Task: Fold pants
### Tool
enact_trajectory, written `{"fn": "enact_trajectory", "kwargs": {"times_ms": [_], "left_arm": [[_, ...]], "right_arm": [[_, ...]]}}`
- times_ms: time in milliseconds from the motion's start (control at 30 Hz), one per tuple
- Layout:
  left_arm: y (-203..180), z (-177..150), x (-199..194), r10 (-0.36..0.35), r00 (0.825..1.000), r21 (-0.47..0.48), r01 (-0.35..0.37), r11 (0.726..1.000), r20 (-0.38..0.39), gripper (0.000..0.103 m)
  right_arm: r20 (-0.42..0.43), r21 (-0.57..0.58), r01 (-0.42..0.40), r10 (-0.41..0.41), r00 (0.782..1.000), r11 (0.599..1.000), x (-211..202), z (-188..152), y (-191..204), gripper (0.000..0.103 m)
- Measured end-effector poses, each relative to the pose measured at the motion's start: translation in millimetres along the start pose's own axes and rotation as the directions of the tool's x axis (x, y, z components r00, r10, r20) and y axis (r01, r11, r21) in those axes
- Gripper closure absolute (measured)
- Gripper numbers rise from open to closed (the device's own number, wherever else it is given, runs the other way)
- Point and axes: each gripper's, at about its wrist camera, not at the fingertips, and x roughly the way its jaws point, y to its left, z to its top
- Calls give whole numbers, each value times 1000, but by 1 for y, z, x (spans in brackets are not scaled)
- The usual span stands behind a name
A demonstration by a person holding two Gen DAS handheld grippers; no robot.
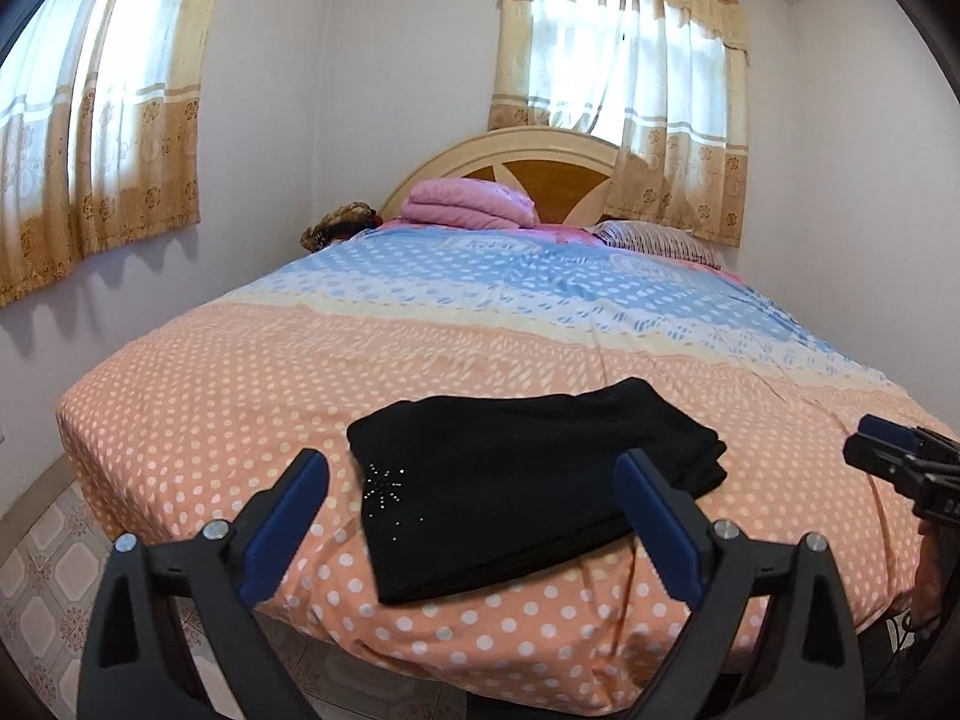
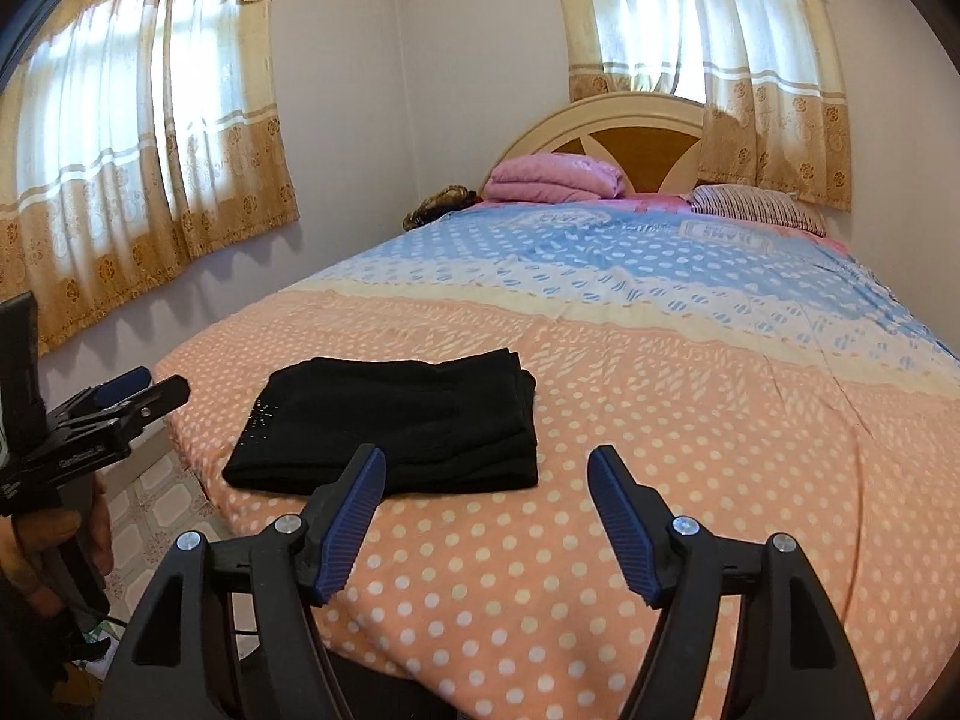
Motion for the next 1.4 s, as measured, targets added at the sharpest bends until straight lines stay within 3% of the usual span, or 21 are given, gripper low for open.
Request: {"fn": "enact_trajectory", "kwargs": {"times_ms": [367,1233,1400], "left_arm": [[-8,-3,-9,2,1000,-4,-2,1000,11,4],[-10,-4,-9,3,1000,-7,-3,1000,6,4],[-12,-3,-10,30,999,4,-30,1000,14,0]], "right_arm": [[40,-25,12,-11,999,1000,-29,-10,6,29],[66,-22,3,-2,998,1000,-35,-13,12,29],[64,-25,5,-3,998,1000,-34,-14,13,29]]}}
